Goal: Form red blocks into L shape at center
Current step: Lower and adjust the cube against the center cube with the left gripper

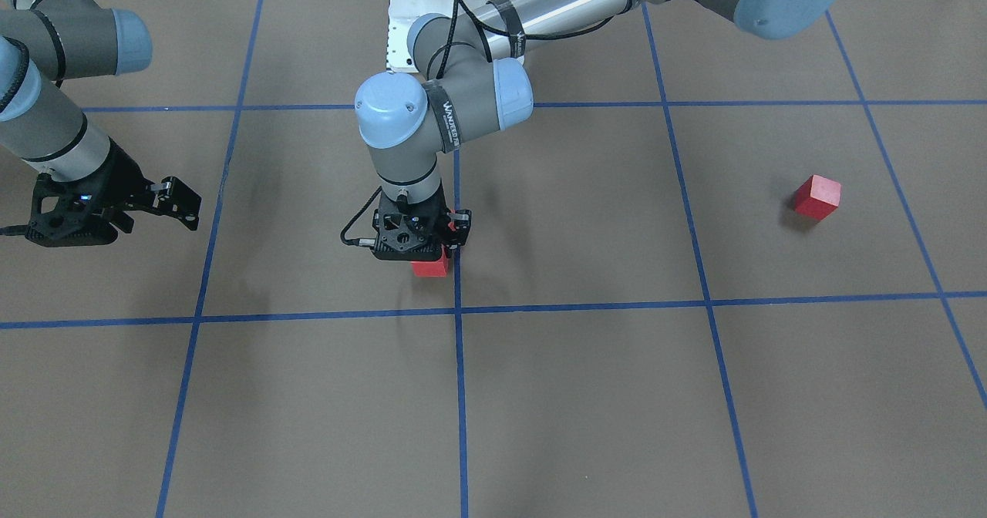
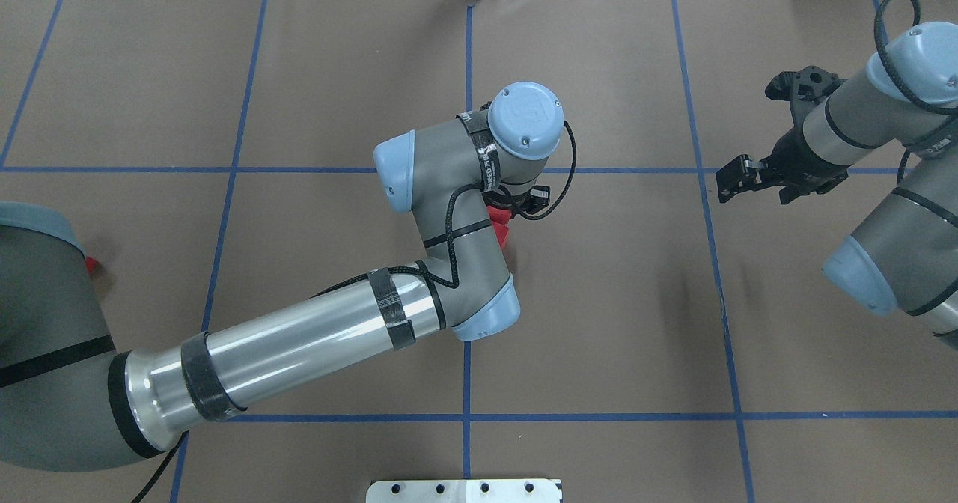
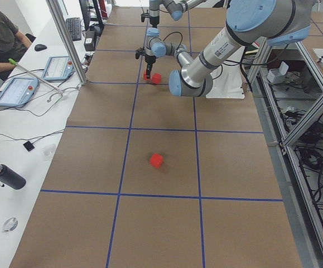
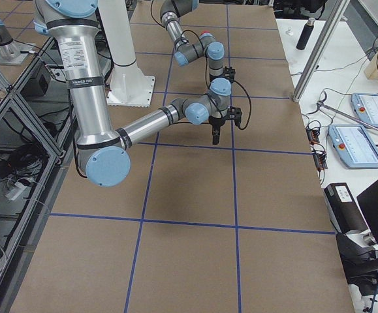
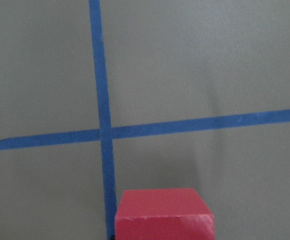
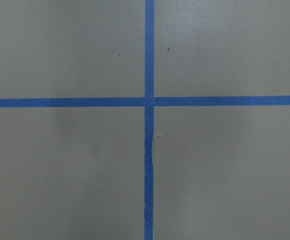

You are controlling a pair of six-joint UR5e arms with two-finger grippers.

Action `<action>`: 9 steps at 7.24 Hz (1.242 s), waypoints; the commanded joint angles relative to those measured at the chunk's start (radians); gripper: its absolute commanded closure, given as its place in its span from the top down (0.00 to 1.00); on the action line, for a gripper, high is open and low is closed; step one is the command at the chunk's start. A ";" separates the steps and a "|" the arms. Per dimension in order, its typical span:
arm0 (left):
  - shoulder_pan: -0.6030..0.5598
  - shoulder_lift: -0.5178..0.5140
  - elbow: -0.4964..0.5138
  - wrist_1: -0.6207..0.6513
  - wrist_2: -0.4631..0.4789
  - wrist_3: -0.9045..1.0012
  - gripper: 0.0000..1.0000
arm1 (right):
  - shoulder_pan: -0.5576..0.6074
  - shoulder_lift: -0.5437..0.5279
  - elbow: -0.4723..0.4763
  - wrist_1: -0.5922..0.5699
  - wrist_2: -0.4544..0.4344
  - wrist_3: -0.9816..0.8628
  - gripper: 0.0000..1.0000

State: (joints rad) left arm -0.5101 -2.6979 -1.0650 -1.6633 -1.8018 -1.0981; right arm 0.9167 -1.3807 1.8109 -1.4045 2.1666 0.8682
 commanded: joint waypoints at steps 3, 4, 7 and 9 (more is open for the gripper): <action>-0.001 0.004 0.000 0.000 -0.016 0.000 0.00 | -0.001 0.000 -0.001 -0.001 -0.002 0.000 1.00; -0.002 0.006 -0.001 0.000 -0.016 0.000 0.00 | -0.001 0.002 -0.001 0.001 -0.002 0.000 1.00; -0.001 0.056 -0.055 0.005 -0.018 0.000 0.00 | -0.001 0.002 -0.001 -0.001 -0.002 0.000 1.00; -0.004 0.058 -0.061 0.010 -0.018 0.000 0.00 | -0.001 0.002 -0.001 -0.001 -0.002 0.000 1.00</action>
State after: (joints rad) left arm -0.5118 -2.6453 -1.1185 -1.6561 -1.8192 -1.0984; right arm 0.9158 -1.3791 1.8101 -1.4051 2.1644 0.8682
